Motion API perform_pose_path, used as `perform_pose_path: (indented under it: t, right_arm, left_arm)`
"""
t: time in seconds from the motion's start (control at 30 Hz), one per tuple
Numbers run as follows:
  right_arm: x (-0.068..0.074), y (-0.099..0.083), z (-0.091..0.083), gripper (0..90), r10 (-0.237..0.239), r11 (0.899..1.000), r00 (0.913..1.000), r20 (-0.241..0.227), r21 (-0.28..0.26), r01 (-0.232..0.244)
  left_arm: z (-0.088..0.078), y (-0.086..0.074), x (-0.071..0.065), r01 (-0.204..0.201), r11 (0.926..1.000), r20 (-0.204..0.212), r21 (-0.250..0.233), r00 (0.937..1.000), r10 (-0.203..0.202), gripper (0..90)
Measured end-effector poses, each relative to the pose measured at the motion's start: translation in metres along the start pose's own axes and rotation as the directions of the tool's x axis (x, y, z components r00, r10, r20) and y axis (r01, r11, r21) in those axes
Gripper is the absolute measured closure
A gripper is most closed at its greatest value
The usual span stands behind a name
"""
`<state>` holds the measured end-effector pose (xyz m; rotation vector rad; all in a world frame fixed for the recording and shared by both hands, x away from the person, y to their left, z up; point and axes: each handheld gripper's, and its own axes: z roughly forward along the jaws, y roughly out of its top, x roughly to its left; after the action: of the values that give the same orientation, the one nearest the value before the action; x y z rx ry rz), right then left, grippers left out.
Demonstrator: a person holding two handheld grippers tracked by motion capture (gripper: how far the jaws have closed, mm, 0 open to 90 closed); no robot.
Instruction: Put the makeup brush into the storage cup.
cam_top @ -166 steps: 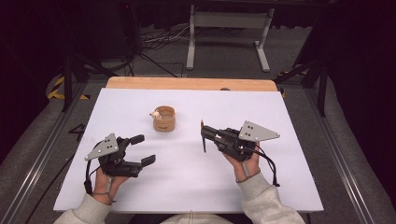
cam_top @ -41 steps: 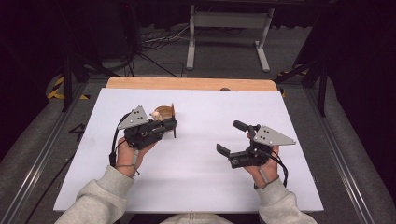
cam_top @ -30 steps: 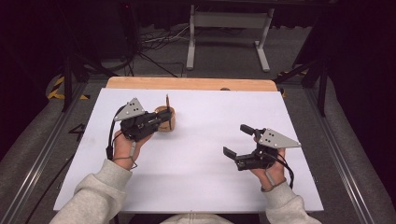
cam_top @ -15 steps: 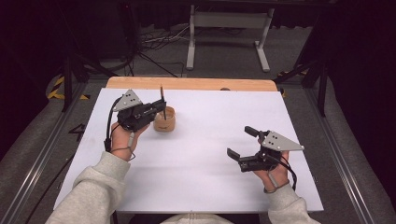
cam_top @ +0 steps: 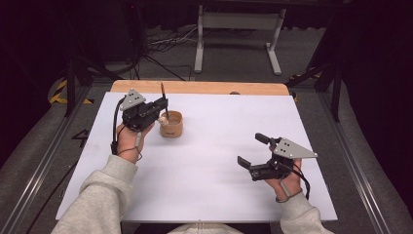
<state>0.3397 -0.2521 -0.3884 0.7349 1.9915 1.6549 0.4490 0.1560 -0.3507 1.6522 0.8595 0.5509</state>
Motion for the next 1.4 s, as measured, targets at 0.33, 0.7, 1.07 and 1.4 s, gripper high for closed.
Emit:
perform_pose_path:
  t: [0.33,0.7,1.07,1.4]
  right_arm:
    - [0.000,0.000,0.001,0.0,0.003,1.000,1.0000,-0.009,-0.004,-0.003]
    - [0.000,-0.001,0.003,0.0,0.002,1.000,0.9999,-0.016,-0.003,-0.002]
    - [0.000,-0.001,0.002,0.0,0.002,1.000,0.9998,-0.018,0.001,-0.002]
    - [0.000,-0.001,0.003,0.0,0.003,1.000,0.9998,-0.019,0.000,-0.003]
  left_arm:
    - [0.013,-0.004,0.001,0.000,1.0000,-0.025,0.000,0.9997,0.000,82.4]
    - [0.024,-0.014,0.010,-0.002,0.9999,0.002,-0.014,1.0000,0.002,82.4]
    - [0.032,-0.024,0.012,0.000,1.0000,0.021,0.009,0.9998,0.000,82.4]
    - [0.037,-0.029,0.012,-0.020,0.9988,0.028,0.044,0.9994,0.019,82.2]
